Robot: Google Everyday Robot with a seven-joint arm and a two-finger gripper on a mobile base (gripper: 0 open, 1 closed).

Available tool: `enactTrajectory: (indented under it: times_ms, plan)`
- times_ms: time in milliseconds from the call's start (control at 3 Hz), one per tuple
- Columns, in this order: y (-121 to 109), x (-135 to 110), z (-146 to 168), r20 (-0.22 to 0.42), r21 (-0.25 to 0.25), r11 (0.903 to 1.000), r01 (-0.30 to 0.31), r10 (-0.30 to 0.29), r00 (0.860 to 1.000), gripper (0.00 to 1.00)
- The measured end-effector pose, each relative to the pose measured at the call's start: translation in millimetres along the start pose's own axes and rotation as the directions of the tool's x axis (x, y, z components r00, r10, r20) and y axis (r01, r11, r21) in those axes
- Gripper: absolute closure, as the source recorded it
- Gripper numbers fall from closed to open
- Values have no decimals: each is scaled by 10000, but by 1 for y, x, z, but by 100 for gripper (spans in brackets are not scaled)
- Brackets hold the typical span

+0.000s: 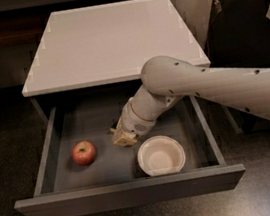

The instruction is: Pick apple from top drawer and place on counter

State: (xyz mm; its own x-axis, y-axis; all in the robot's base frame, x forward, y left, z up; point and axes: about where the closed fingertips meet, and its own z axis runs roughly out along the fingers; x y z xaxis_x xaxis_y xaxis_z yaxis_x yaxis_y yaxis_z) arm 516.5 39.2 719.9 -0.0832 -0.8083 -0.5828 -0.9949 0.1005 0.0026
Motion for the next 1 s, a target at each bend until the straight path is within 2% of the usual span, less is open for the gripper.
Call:
enactTrajectory:
  times_ms: [333, 667, 1000]
  plan:
    - [-15, -14, 11, 61, -78, 10000, -56, 56, 10000, 0]
    - [-15, -14, 12, 60, -80, 10000, -56, 57, 10000, 0]
    - [-25, -12, 18, -95, -150, 9995, -284, 282, 9996, 0]
